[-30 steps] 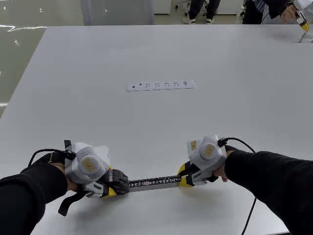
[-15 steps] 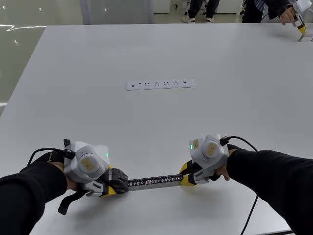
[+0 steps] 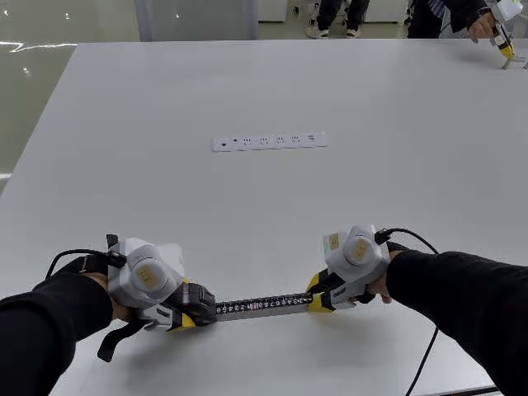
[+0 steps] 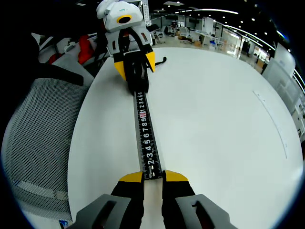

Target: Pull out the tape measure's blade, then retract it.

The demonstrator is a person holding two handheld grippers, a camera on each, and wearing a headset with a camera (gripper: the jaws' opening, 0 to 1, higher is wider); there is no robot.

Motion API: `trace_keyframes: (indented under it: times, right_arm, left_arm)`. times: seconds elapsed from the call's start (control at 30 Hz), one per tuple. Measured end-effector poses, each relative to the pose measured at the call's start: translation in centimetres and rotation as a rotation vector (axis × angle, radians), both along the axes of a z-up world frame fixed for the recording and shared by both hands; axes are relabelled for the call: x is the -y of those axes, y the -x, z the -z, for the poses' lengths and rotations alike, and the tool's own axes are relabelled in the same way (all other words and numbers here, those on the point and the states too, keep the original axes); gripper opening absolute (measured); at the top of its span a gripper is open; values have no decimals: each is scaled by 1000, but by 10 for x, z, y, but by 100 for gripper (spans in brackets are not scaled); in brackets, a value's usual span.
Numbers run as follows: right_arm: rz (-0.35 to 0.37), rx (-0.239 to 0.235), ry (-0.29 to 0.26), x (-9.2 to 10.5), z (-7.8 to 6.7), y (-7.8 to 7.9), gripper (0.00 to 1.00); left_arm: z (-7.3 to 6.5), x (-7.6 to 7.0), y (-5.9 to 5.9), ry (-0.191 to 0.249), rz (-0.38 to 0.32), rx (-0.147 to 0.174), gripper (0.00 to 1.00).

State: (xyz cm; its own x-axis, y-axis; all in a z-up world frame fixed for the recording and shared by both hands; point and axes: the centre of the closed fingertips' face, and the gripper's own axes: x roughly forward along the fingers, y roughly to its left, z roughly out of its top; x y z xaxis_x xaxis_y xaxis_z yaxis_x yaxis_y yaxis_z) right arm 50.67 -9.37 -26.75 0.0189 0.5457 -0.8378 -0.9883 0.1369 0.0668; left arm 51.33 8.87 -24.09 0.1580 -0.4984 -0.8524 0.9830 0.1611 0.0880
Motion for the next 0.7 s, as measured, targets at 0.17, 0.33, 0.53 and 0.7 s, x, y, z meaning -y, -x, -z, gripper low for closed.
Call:
trace_keyframes:
  times: [0.17,0.33,0.53,0.7]
  right_arm:
    - [4,-2,-1,2,0,0,10]
    - [4,-3,2,4,-1,0,10]
    - [5,-4,5,7,0,0,10]
    - [7,-4,5,9,0,0,10]
  left_arm:
    - [0,0,0,0,0,1,33]
    - [0,0,0,0,0,0,33]
    - [1,0,0,1,0,1,33]
    - [1,0,0,1,-1,0,33]
